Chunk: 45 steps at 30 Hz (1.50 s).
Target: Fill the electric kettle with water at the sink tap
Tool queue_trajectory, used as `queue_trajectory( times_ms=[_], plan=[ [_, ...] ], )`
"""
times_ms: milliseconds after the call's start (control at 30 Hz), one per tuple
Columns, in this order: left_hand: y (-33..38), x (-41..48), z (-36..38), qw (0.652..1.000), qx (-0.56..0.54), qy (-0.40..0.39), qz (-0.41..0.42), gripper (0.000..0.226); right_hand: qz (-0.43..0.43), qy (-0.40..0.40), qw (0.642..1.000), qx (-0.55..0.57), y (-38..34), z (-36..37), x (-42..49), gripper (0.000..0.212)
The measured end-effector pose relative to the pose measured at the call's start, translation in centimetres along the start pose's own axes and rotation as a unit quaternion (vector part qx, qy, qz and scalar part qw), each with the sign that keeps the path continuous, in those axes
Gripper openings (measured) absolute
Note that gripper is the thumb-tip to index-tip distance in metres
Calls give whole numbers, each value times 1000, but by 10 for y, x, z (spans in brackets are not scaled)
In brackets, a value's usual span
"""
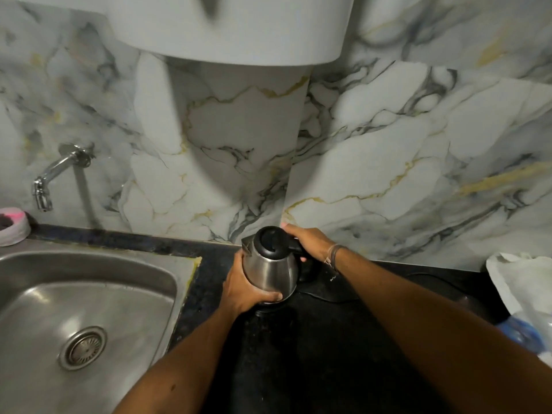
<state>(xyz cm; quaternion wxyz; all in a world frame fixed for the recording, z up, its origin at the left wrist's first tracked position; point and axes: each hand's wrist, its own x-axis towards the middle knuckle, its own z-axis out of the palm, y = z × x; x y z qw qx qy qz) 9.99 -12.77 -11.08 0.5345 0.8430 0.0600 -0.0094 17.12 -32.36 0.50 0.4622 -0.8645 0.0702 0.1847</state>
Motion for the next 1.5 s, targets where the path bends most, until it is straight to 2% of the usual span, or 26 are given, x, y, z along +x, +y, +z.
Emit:
queue_trajectory(
  times_ms=[200,333,567,733,933,1067,1233,1333,1400,1500],
  plan=[
    [-17,6,12,1000,14,-4,-3,138,13,4,999,30,31,11,18,58],
    [-24,9,14,1000,17,-13,-13,143,28,9,999,46,41,16,25,50],
    [-31,15,18,1000,14,-12,-21,140,23,8,997,78,49,20,38,51],
    [-39,20,19,1000,10,-20,-19,141,18,2,998,52,51,26,42,44],
    [-47,20,21,999,-10,-29,-18,144,10,0,1000,21,55,28,45,49],
    [-52,22,23,999,-15,-38,-22,148,13,6,1000,6,55,33,44,72],
    [-47,16,18,997,-24,-64,-32,168,-18,29,999,-29,54,33,41,71],
    [-45,0,9,997,-15,-71,-35,177,-27,40,997,-55,55,32,29,85],
    [-42,-15,-3,996,3,-71,-61,172,-16,60,996,-71,55,30,18,86],
    [-41,-40,-31,995,69,-50,-60,146,-26,93,991,-98,58,32,-3,81]
  ],
)
